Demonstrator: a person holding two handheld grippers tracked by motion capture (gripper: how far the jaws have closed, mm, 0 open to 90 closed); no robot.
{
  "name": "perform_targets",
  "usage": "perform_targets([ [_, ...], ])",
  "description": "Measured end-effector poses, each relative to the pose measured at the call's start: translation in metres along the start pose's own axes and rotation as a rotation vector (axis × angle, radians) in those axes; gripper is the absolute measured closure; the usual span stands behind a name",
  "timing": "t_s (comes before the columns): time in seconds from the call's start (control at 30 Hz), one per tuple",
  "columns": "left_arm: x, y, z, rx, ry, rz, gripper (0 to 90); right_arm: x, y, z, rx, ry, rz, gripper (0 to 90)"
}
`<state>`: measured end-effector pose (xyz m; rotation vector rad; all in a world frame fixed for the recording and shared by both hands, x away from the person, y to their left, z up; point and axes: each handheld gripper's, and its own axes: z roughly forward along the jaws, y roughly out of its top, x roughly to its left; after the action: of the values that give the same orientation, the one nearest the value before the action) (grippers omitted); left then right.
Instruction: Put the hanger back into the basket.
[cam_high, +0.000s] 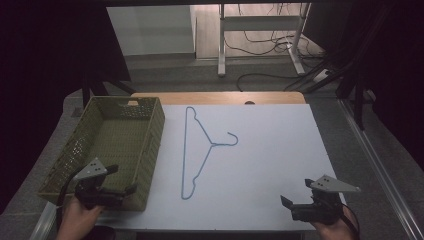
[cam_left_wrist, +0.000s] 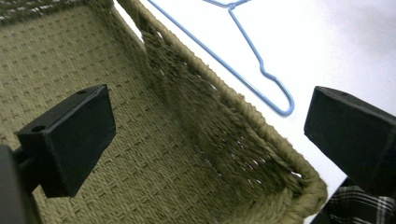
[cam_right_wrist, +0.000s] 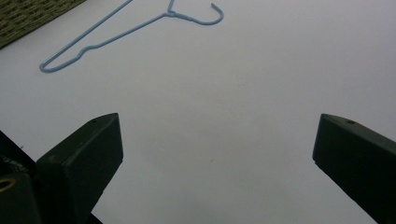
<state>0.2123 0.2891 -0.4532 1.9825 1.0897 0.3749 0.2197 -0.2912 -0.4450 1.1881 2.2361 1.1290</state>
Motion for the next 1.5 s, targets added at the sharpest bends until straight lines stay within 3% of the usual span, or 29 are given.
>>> perform_targets([
  [0.07, 0.0, 0.0, -0.001, 0.004, 0.026, 0.02, 2.2, -0.001, 0.0, -0.001, -0.001, -0.003, 0.001, 1.7],
  [0.3, 0.0, 0.0, -0.002, 0.009, 0.034, 0.017, 2.0, -0.001, 0.0, -0.002, -0.007, -0.005, -0.002, 1.7],
  [0.37, 0.001, 0.0, -0.002, 0.0, 0.015, -0.002, 2.1, -0.001, 0.0, -0.001, -0.003, -0.005, 0.001, 1.7],
  [0.77, -0.002, 0.005, -0.005, -0.006, -0.024, -0.027, 2.5, -0.001, -0.001, -0.001, 0.002, -0.003, 0.004, 1.7],
  [0.9, -0.004, 0.012, -0.006, 0.026, -0.009, -0.001, 2.7, -0.002, -0.001, -0.001, 0.003, -0.004, 0.008, 1.7],
  [1.13, -0.01, 0.031, -0.002, 0.046, -0.03, -0.014, 2.8, 0.001, 0.0, 0.0, 0.011, -0.003, -0.004, 1.7],
  [1.33, -0.018, 0.052, 0.01, 0.103, -0.025, 0.028, 1.9, 0.0, 0.0, 0.0, 0.009, -0.005, 0.0, 1.7],
  [1.5, -0.022, 0.065, 0.021, 0.125, -0.046, 0.033, 1.2, 0.0, 0.0, 0.0, 0.011, -0.003, -0.001, 1.7],
])
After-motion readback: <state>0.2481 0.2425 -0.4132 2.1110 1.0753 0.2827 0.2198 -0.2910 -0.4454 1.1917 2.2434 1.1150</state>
